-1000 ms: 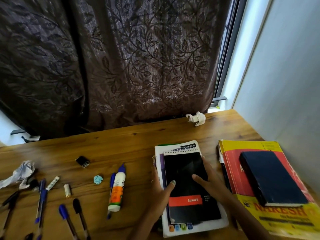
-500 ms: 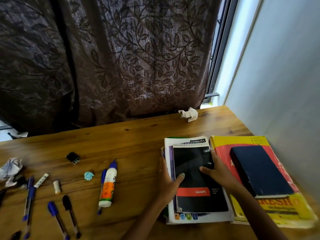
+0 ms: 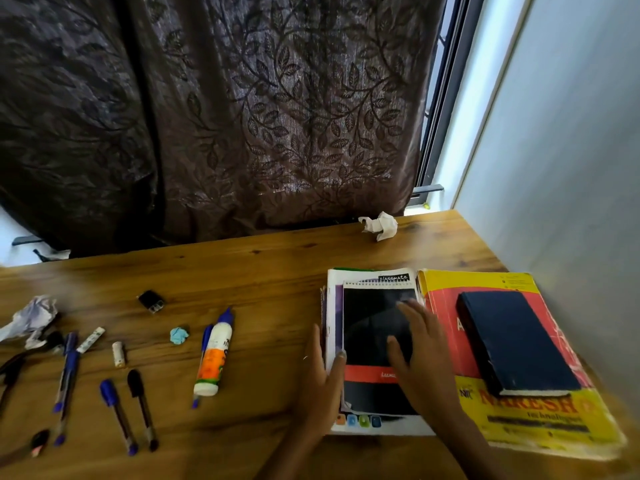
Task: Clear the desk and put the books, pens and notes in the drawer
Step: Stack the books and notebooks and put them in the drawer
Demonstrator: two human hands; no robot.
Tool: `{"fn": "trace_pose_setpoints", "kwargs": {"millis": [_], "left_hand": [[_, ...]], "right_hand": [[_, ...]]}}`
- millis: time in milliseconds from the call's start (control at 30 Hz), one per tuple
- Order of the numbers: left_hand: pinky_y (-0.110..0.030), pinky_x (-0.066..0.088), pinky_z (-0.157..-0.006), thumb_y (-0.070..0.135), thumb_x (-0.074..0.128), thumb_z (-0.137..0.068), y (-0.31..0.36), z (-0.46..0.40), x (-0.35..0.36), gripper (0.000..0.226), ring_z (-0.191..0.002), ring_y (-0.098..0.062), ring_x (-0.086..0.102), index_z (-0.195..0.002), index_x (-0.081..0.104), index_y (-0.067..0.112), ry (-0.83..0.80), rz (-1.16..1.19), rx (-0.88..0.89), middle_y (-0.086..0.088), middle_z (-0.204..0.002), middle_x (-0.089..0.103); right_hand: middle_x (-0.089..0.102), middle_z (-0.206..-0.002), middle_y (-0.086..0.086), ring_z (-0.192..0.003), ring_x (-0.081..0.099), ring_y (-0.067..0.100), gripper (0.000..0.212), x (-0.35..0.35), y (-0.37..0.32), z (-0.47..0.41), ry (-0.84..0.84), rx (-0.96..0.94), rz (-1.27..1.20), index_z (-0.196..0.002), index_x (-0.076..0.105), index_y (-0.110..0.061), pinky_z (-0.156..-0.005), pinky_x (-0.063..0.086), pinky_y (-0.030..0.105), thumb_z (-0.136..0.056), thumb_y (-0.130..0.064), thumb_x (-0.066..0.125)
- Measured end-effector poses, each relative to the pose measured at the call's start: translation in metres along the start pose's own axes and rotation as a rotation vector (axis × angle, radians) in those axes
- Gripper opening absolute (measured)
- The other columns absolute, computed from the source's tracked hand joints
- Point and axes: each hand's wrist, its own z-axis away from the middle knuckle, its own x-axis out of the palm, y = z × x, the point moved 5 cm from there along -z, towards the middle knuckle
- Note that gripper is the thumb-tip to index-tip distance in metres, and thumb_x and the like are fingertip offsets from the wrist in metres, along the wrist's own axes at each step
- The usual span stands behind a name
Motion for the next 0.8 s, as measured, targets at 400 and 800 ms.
{"fn": "trace_pose_setpoints", "kwargs": {"millis": [400, 800], "left_hand": [[-0.039, 0.042, -0.101, 0.072, 0.024, -0.089, -0.052, 0.117, -0.011, 0.062, -0.129, -0.004, 0.041, -0.144, 0.006, 0.051, 0.313, -0.411, 0.192, 0.001, -0.143, 0.043], [-0.039, 0.022, -0.111, 0.051, 0.029, -0.095, -0.068, 0.181, 0.003, 0.063, -0.140, -0.021, 0.029, -0.145, 0.035, 0.014, 0.047, -0.949, 0.374, -0.003, -0.152, 0.033]], "right_hand": [[0.065, -0.090, 0.000, -0.088, 0.055, 0.004, 0.016, -0.010, -0.010, 0.100, -0.071, -0.324, -0.170, -0.082, 0.066, -0.015, -0.073, 0.046, 0.014, -0.081, -0.016, 0.051], [0.064, -0.073, -0.009, -0.069, 0.059, 0.007, 0.018, -0.009, 0.062, 0.247, -0.101, 0.146, -0.375, -0.078, 0.062, -0.035, -0.064, 0.044, 0.017, -0.076, -0.021, 0.050]]}}
